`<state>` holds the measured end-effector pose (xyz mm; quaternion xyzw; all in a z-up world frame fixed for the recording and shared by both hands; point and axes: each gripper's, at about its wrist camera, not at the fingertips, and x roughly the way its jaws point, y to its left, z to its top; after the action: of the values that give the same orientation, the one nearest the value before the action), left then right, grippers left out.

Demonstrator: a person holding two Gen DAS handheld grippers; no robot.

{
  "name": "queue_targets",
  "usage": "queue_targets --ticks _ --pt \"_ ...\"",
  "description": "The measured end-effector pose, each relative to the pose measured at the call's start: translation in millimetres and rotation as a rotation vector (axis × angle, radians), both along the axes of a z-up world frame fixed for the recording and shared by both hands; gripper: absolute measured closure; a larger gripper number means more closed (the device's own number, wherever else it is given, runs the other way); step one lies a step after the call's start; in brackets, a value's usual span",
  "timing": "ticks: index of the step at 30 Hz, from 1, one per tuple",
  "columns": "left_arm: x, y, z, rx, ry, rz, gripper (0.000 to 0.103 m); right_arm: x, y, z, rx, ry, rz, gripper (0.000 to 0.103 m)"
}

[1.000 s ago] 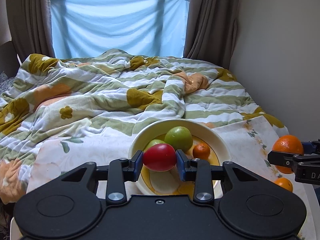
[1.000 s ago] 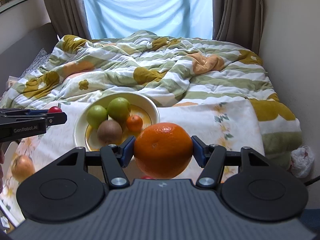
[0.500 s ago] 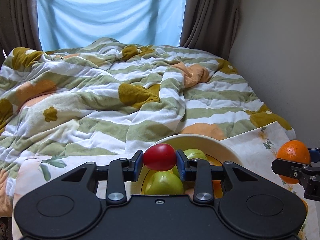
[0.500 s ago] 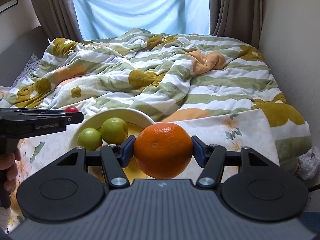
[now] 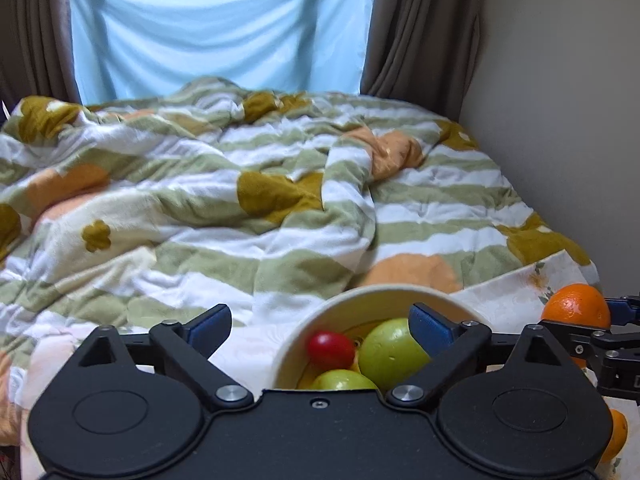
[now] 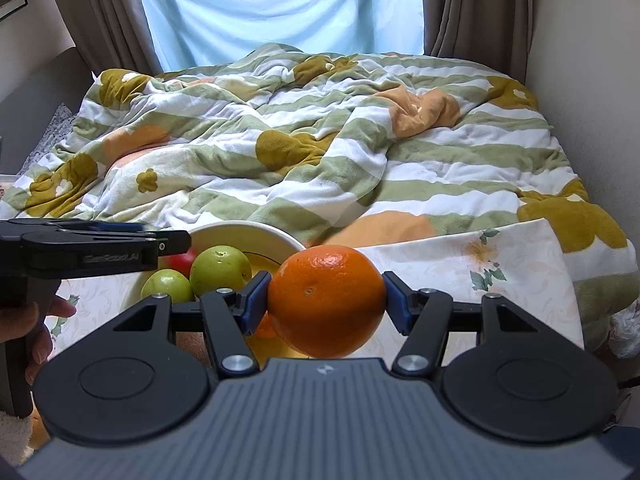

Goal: Organize fruits
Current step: 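Lower the large orange into the bowl and open the right tool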

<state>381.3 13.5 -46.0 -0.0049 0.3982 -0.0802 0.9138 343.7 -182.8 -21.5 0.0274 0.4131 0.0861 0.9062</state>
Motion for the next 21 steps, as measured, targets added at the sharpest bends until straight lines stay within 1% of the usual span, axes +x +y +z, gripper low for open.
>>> queue_targets --ticks 4,8,10,13,18,21 --pt "-6 5 9 0.027 -0.004 0.011 0.005 4 2 1 -0.006 -0.003 0.012 0.028" --pt "-19 11 17 0.056 -0.027 0.038 0.005 8 4 1 -0.01 -0.004 0.031 0.028" --pt "-26 15 19 0.057 -0.035 0.053 0.005 10 6 0 -0.014 -0.003 0.044 0.028" --pt "-37 19 20 0.054 -0.031 0.071 0.004 14 9 -4 -0.012 0.006 0.062 0.028" --pt "-56 22 16 0.089 -0.025 0.088 0.004 22 17 -11 -0.028 0.012 0.105 0.028" --pt "-66 27 14 0.082 -0.016 0.101 0.004 27 20 -19 -0.032 0.011 0.138 0.028"
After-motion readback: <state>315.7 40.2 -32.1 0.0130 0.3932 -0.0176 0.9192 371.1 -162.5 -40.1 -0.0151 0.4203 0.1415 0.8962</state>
